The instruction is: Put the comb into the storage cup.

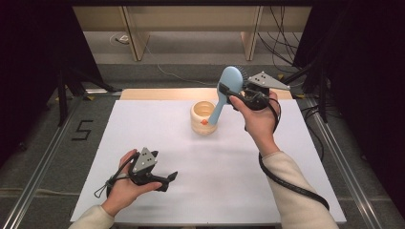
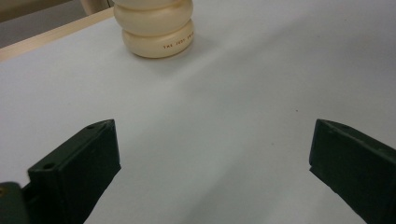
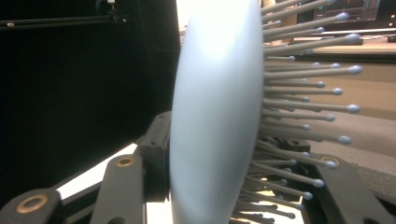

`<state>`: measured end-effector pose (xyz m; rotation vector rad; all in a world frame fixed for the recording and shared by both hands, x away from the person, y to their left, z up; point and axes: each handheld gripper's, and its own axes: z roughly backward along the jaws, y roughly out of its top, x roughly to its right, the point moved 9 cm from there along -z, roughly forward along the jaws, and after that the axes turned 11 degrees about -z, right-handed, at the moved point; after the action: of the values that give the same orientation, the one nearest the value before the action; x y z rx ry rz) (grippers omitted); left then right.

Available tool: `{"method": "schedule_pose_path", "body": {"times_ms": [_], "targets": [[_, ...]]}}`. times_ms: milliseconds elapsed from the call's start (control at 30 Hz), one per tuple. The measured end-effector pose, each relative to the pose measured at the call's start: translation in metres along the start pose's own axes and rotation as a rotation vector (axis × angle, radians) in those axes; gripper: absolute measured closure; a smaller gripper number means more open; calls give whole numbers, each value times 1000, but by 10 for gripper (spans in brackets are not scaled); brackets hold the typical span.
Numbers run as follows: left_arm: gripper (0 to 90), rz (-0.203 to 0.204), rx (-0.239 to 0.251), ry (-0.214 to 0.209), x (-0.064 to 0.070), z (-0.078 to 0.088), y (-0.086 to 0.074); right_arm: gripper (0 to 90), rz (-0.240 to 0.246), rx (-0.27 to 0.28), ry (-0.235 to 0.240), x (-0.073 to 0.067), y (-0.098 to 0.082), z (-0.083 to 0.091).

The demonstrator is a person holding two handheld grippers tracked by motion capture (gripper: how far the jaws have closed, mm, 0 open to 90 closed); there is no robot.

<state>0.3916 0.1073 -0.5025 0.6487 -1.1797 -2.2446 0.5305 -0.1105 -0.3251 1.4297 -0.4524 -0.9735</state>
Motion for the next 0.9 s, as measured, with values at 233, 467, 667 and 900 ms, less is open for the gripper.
{"method": "schedule_pose_path", "body": {"times_ms": [233, 467, 667, 900], "targets": [[12, 0, 0, 0, 0, 0, 0, 511, 3, 0, 0, -1, 1, -4], [13, 4, 1, -6, 1, -1, 0, 511, 0, -2, 0, -2, 3, -8], [13, 5, 1, -6, 1, -1, 0, 511, -1, 2, -3, -1, 5, -11], [13, 5, 1, -8, 1, -1, 0, 512, -3, 5, -7, 0, 8, -14]]}}
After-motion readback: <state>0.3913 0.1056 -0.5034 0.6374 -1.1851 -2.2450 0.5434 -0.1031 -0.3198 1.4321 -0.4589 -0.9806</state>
